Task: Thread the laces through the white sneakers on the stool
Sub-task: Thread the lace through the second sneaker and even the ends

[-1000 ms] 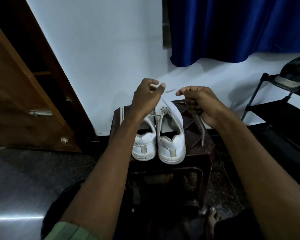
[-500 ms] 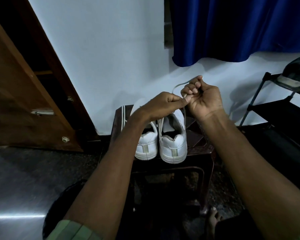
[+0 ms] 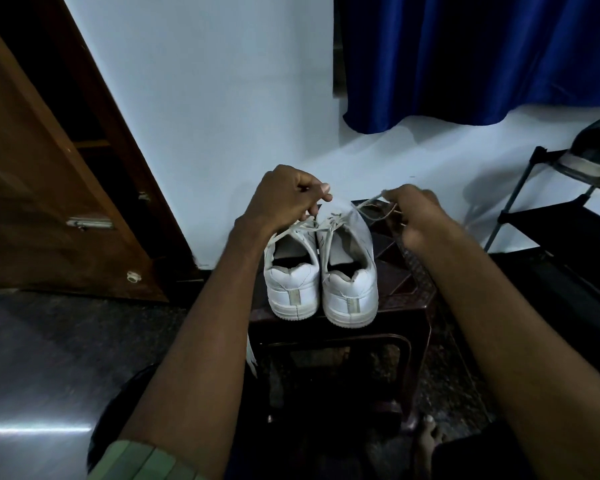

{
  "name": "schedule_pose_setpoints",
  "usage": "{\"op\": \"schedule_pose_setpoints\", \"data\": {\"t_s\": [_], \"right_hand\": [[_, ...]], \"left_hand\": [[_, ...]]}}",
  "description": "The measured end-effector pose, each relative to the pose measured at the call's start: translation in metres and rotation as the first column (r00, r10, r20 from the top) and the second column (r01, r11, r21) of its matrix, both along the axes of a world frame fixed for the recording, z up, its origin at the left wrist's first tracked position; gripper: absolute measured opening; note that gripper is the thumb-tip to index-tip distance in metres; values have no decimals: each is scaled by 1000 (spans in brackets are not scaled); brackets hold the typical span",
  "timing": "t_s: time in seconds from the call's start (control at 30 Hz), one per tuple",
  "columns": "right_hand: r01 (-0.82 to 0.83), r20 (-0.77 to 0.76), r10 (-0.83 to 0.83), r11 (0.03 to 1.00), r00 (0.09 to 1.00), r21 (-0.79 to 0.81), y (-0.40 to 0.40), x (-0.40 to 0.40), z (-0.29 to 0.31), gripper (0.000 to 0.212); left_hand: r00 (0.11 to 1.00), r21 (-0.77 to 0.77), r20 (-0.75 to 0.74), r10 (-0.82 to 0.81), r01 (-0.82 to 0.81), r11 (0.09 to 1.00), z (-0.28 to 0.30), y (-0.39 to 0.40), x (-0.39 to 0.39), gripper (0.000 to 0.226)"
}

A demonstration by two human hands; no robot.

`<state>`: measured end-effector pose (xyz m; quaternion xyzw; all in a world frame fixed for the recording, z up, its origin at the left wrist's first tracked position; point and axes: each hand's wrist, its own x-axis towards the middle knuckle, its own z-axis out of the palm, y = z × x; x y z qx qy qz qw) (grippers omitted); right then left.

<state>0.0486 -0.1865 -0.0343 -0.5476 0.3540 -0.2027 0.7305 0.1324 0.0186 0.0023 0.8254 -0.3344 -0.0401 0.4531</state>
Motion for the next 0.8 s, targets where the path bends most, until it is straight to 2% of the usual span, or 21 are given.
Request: {"op": "schedule_pose_setpoints", "data": {"t_s": [0.07,0.1,0.17,0.2,0.27,0.3,0.43,0.53,0.6,0.7,0.8], "right_hand": [[-1,-163,-39,971,986,-238,9,1,-6,63],[-20,-191,-52,933,980,-358,15,-2,-6,72],[-76,-102,23,835,994,-544,25,-3,-6,71],[-100,-21,107,813,994,-574,27,-2,-4,60],[-188,92,293,792,952,-581,33,-5,0,27],[-223,101,354,762,930,-608,35,-5,0,20],[-258,89,422,694,902,-672,36,-8,-1,15],[-223,99,364,740,926,-635,32,-7,-3,11],[-196,110,324,773,939,-604,26,-9,-1,11],[-271,77,388,758,919,-593,24,-12,0,11],[-366,8,462,714,887,-597,28,-15,-1,11]], "left_hand": [[999,-11,36,10,-9,1000,-1,-4,-3,17],[997,-6,71,29,-28,1000,-1,-6,-4,16],[988,0,136,79,-80,997,-2,-11,-7,17],[980,2,166,106,-108,994,-2,-13,-9,18],[963,8,220,156,-161,987,-2,-17,-11,21],[957,11,235,172,-180,984,-2,-18,-12,22],[964,2,203,170,-174,985,-3,-19,-11,22],[992,19,83,99,-101,995,-1,-15,-12,27],[1000,96,-10,30,-29,995,1,-12,-12,30],[990,265,-141,-5,42,963,-1,-8,-10,23],[964,255,-266,23,48,966,-5,-6,-4,14]]}}
